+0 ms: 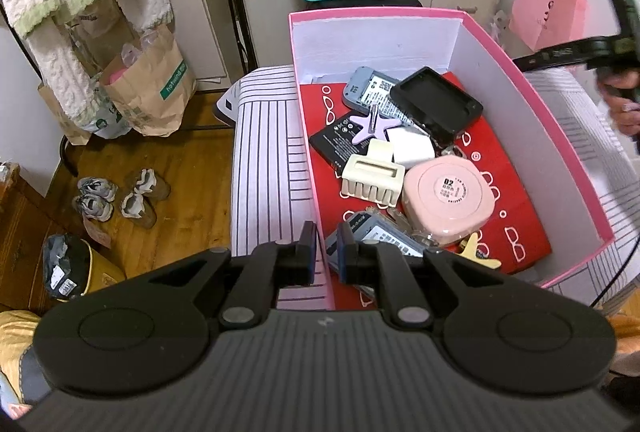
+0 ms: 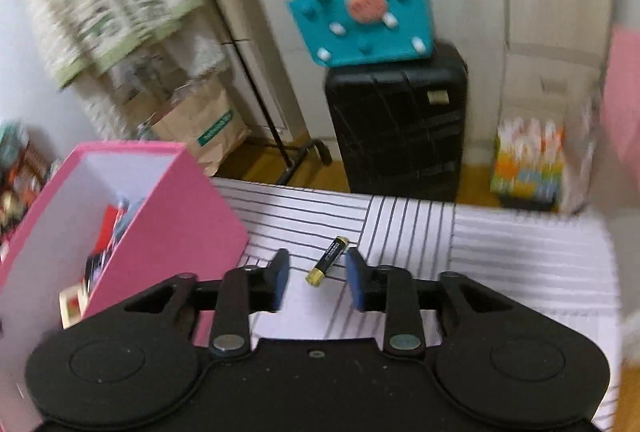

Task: Organize rigid objects
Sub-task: 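Grasp the remaining AA battery with the right gripper, then carry the AA battery into the pink box and open the right gripper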

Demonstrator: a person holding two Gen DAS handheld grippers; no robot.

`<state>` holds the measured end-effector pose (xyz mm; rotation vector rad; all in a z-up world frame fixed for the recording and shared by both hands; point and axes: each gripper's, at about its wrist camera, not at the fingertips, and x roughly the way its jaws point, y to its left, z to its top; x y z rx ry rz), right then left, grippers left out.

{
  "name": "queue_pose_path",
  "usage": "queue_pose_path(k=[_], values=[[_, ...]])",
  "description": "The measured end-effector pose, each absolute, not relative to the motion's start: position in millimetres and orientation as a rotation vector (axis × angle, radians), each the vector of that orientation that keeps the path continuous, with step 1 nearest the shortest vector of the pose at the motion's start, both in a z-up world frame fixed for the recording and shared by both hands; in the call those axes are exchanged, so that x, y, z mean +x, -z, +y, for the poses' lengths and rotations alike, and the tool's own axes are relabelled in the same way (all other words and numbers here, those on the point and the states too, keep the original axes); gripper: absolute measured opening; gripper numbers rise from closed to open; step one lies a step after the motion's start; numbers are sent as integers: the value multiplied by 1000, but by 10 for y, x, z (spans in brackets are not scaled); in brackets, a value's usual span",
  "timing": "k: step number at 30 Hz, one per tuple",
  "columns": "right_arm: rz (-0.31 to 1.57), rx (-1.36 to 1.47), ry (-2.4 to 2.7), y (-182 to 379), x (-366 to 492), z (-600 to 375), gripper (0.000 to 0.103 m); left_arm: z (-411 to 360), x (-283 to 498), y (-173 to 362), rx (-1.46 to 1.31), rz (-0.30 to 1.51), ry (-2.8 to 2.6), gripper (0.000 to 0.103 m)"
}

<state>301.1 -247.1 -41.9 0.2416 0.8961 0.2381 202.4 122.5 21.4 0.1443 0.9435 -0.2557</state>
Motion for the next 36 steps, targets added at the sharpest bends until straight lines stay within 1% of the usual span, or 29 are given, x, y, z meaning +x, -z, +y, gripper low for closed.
queue_pose_path(k=[2,6,7,9,11,12,13,14,15,20,24,32,36], values=[[913,283,-224,516,3100,-2441,42,1227,2029,-206,143,941,256,10],[943,281,-207,662,3192,-2353,42,1234,2039,-180,147,953,268,10],[947,275,-207,697,3206,-2328,41,1240,2040,-178,146,953,271,10],[948,230,-228,750,3210,-2247,34,1244,2035,-177,147,950,278,10],[930,189,-225,784,3180,-2180,34,1250,2035,-178,145,949,284,10],[919,162,-225,785,3165,-2156,30,1254,2040,-177,143,950,288,10],[912,132,-220,781,3156,-2144,19,1255,2046,-178,144,952,290,10],[902,92,-205,780,3131,-2119,14,1255,2049,-179,147,954,292,10],[893,70,-194,785,3110,-2120,11,1254,2052,-183,151,954,293,10],[882,153,-196,760,3026,-2302,11,1248,2043,-175,158,946,297,10],[856,218,-223,637,2837,-2377,11,1256,2041,-162,147,948,301,11],[697,152,-315,27,2324,-2134,11,1281,1981,-168,129,928,301,11],[656,102,-431,-228,2150,-1864,11,1283,1976,-170,136,923,300,11]])
